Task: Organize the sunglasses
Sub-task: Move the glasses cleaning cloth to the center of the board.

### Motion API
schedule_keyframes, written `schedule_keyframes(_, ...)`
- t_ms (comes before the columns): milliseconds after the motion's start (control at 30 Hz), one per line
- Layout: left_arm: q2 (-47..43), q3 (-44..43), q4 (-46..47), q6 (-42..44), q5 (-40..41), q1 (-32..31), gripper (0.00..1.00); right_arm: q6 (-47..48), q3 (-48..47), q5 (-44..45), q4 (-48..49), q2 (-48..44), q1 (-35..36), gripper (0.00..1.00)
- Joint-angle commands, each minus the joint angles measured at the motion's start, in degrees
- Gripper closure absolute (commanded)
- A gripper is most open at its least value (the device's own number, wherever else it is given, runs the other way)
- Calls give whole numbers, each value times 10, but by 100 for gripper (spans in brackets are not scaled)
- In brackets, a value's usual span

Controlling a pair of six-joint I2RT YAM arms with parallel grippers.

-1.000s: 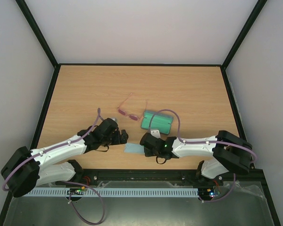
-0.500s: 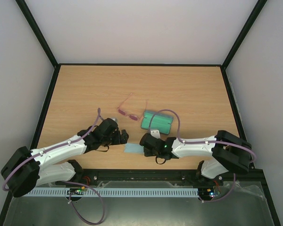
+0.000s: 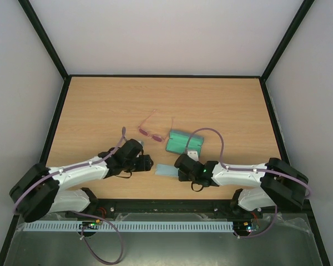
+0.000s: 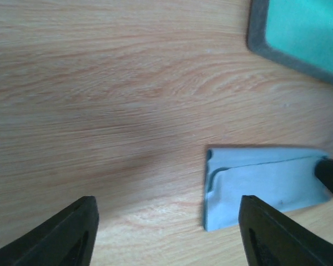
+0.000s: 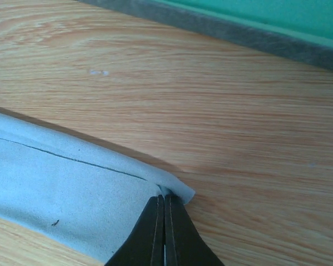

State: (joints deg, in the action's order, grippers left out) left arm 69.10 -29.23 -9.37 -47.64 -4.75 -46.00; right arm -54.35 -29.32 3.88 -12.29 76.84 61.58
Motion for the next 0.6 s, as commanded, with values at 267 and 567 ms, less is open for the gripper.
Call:
schedule_keyframes(267,144,-72,43,13,-23,-46,54,54,26,16,-65,-17,-25,98)
schedule_keyframes(567,195,-134,-17,20,27,-81,69,61,28,3,-50,-15,-27,98)
